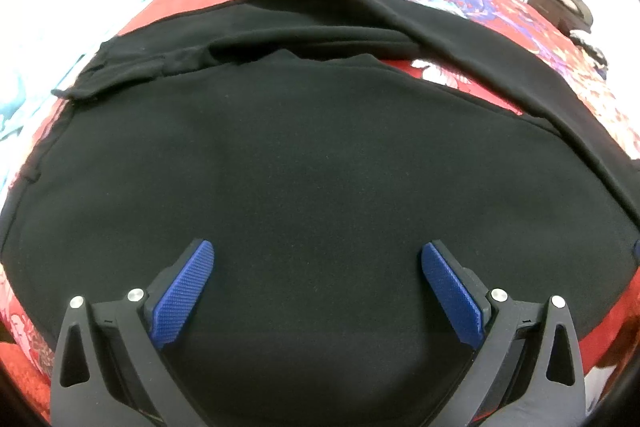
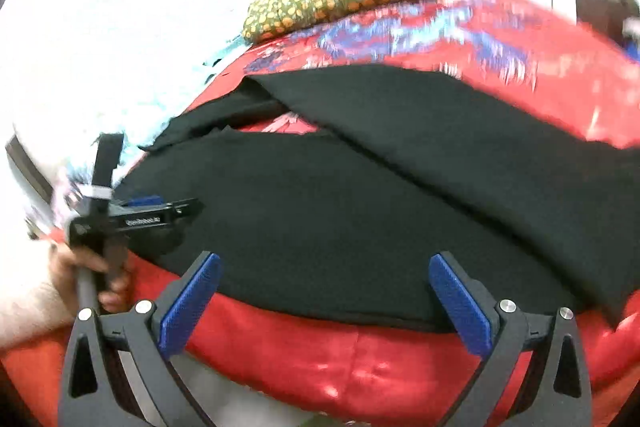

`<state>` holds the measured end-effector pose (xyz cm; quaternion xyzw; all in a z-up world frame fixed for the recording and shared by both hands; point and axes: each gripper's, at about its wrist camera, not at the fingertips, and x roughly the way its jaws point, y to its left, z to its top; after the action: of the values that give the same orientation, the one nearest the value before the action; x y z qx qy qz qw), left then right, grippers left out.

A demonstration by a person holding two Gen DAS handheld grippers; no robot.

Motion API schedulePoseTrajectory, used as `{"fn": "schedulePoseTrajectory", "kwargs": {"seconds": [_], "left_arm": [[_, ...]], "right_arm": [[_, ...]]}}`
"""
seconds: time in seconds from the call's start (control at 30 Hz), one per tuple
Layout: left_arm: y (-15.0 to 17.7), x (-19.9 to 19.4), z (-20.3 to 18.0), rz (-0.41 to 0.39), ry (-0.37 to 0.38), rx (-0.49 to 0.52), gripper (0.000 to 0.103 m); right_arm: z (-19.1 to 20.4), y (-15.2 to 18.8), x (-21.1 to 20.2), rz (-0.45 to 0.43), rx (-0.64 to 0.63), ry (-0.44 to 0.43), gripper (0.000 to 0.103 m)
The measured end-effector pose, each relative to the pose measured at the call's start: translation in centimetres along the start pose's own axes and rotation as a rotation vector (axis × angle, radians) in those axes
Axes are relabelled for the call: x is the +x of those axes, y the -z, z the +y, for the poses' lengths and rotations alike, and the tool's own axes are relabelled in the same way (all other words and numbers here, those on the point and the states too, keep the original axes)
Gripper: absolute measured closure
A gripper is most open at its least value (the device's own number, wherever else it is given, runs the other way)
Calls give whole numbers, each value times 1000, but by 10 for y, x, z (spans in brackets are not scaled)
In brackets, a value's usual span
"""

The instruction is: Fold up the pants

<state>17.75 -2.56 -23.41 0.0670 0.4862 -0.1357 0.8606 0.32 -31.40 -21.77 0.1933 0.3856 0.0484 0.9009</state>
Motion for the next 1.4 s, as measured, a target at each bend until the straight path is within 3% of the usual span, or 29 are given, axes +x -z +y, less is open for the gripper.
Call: {"fn": "schedulePoseTrajectory", "kwargs": {"seconds": [0.1,0.37,0.57,0.7,0.8,0.83,0.87,0.9,0.93,0.97,1.07,1.17,1.3,1.4], "left_arm": [[0,0,1,0,4,3,0],[1,0,1,-6,7,10,0],[2,-1,0,-17,6,13,0],[2,-1,0,-21,5,14,0],[2,-1,0,-24,3,14,0],[3,-1,0,-26,1,14,0],[3,-1,-1,-26,0,14,0],[2,-1,-1,-27,-2,14,0],[2,-1,-1,-26,-4,12,0],[2,-1,-1,-24,-5,11,0],[-2,-1,-1,7,-8,0,0],[-17,-2,3,94,15,-27,1],[-71,0,30,117,143,-180,1],[-140,27,58,172,251,-337,1]], "right_arm": [[-20,0,1,-15,79,-1,0],[-81,-5,-29,-136,353,120,0],[-94,-14,-42,-185,406,175,0],[-127,-7,-57,-234,596,140,0],[-154,2,-66,-284,764,65,2],[-159,3,-68,-284,789,52,11],[-164,3,-68,-265,807,45,30],[-168,2,-69,-247,803,43,40],[-172,1,-68,-217,798,33,72],[-174,0,-65,-191,804,18,84],[-170,-2,-66,-166,787,6,84],[-154,-21,-84,-216,689,-17,85],[-134,-52,-103,-259,500,10,85],[-129,-61,-111,-287,459,-8,85]]}}
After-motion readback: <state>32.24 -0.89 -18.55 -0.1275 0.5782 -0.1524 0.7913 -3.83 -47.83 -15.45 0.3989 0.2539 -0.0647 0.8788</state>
